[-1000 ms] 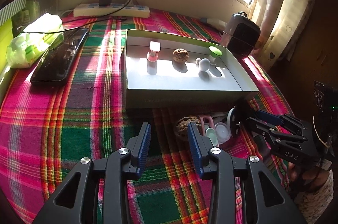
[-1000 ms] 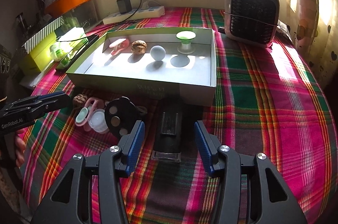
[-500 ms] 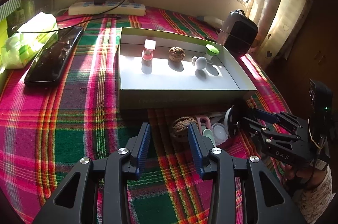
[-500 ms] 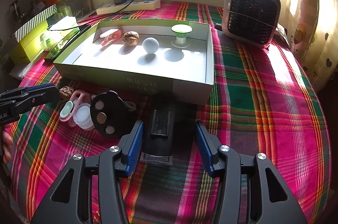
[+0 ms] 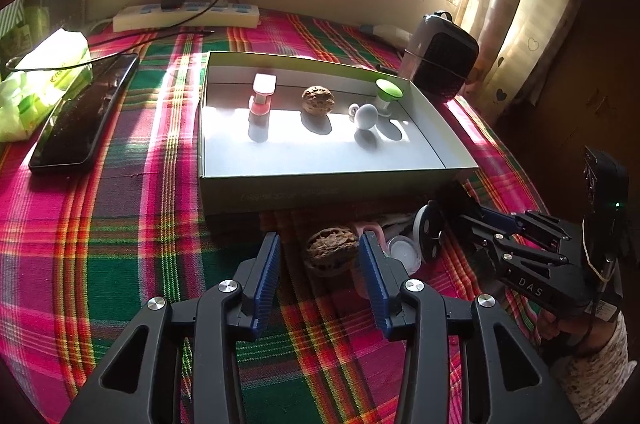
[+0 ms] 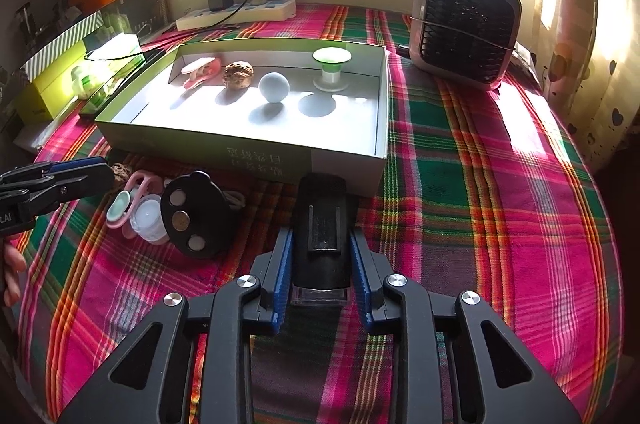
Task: Organize objects
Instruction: 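Close the right gripper on the black rectangular device beside the box, then close the left gripper on a walnut while the right gripper holds the black device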
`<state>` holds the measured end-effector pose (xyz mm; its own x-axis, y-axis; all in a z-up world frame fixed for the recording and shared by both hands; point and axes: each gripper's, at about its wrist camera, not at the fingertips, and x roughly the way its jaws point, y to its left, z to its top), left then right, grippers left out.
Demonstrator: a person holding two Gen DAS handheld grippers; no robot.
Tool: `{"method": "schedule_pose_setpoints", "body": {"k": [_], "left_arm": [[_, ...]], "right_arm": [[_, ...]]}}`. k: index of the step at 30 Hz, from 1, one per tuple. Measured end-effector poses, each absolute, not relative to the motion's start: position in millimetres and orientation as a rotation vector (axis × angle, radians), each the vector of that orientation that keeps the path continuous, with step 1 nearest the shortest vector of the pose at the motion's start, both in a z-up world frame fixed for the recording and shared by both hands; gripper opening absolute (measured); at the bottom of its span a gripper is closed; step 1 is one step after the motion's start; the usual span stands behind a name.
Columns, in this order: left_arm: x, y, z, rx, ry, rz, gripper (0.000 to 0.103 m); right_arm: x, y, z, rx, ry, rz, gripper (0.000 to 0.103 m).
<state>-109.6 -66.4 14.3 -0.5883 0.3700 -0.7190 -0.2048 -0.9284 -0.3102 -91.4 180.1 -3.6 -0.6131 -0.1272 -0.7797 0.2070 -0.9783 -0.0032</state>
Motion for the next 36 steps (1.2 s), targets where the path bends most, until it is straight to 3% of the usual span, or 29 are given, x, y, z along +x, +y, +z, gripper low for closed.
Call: {"method": "schedule_pose_setpoints", "body": {"k": [20,36], "left_arm": [[-116,-74,6,-1.252,-0.304,2.555,0.039],[-114,-62,7,-1.248,-0.151,2.625,0.034]], "right_arm": [[-92,181,-4,1.276,0.131,-2.661,0.029],[-92,181,-3,1.276,0.128,-2.661,0.029]]}}
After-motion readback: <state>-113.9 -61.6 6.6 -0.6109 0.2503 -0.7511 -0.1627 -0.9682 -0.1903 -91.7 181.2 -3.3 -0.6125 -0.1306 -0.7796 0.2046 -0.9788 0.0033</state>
